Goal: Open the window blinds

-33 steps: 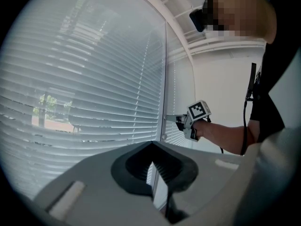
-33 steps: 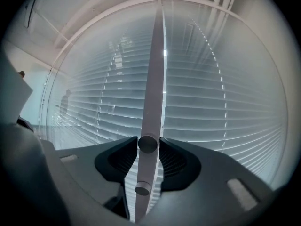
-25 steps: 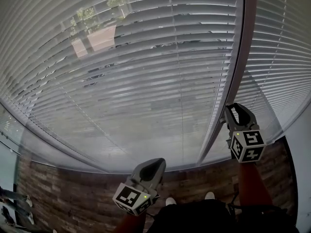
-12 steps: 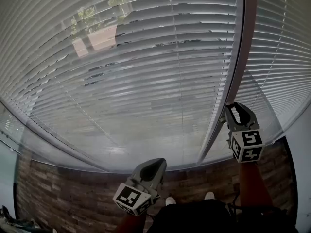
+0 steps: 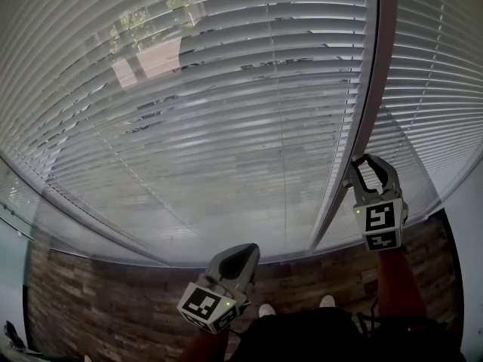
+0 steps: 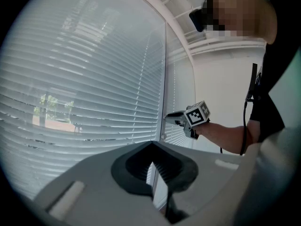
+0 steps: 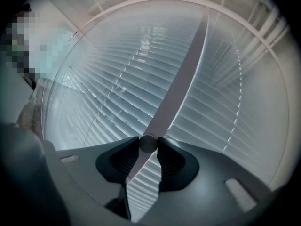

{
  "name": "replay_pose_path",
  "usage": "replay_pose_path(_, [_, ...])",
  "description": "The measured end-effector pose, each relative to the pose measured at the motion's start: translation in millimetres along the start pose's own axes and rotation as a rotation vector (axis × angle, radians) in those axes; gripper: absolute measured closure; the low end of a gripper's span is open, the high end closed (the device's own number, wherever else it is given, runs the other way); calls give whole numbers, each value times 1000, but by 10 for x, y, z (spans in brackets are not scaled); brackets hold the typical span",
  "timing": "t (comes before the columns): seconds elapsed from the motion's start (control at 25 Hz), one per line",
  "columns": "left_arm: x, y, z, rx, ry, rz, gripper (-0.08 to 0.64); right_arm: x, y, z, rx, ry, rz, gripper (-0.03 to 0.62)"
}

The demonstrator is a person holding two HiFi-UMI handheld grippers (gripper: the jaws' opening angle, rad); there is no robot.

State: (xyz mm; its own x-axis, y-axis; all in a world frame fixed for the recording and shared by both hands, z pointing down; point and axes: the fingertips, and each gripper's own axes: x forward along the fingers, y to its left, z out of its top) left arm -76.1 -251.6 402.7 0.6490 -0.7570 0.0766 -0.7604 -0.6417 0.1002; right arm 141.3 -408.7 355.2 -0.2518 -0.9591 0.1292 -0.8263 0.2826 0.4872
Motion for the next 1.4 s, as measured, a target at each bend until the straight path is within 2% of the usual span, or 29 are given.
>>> replay_pose_path(0.12, [-4, 13, 28, 6, 6, 9, 560, -14, -8, 18, -108, 22, -32, 445])
replay_pose_path(0.28, [0, 14, -10, -9, -15, 2, 560, -7, 39, -9, -350, 41, -78, 445])
replay_pose_path(0.36, [-1, 26, -49, -7, 2, 8, 560, 1, 57, -42, -422, 54, -88, 445])
replay_pose_path(0.56, [29, 25, -4, -2, 1, 7, 560, 22, 55, -61, -514, 64, -115, 445])
replay_pose_path(0.8, [27, 6, -23, -11, -6, -3, 560, 18, 55, -65, -519, 68, -105, 443])
replay_pose_path(0.92, [23, 11, -22, -7, 12, 5, 560, 4, 58, -28, -419, 49, -72, 430])
replay_pose_path(0.96, [25, 11, -35, -6, 11, 2, 560, -9, 53, -4, -358, 34, -58, 391])
replay_pose_path(1.08, [35, 2, -26, -2, -4, -9, 560, -51, 6, 48, -110, -20, -22, 380])
replay_pose_path(1.28, [48, -29, 59, -3, -10, -13, 560, -53, -34, 39, 363, -83, 86, 391])
replay_pose_path(1.36, [51, -27, 40, 2, -3, -12, 560, -25, -36, -6, 488, -79, 116, 400])
replay_pose_path(1.4, [56, -32, 51, 1, -4, -12, 560, -7, -33, -28, 518, -73, 125, 405])
